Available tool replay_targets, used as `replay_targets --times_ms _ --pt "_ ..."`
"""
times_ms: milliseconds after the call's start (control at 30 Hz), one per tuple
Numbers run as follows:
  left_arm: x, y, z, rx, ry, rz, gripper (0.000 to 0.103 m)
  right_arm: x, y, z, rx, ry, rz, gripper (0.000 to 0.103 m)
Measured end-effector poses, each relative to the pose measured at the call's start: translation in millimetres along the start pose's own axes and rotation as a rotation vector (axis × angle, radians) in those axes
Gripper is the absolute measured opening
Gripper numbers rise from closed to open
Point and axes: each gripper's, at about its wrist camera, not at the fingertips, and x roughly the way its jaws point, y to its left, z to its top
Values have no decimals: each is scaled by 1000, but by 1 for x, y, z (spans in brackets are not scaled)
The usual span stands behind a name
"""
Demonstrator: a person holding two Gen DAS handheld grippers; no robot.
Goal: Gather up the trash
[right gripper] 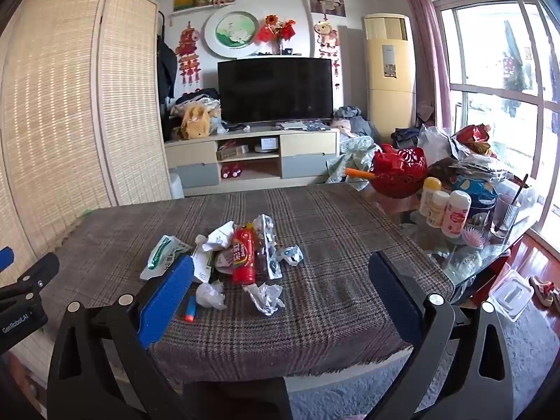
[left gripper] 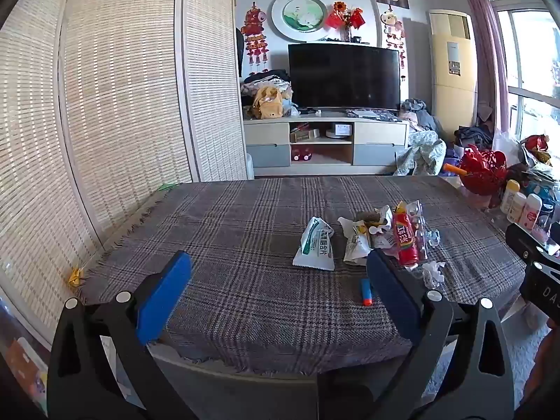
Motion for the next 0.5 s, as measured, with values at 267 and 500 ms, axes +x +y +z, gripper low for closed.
replay_targets --times_ms 267,500 --pt "1 1 0 -2 1 -4 95 -1 1 0 -7 -3 -1 100" --pt "-1 1 0 -4 -8 -8 95 -2 0 2 -14 1 3 100"
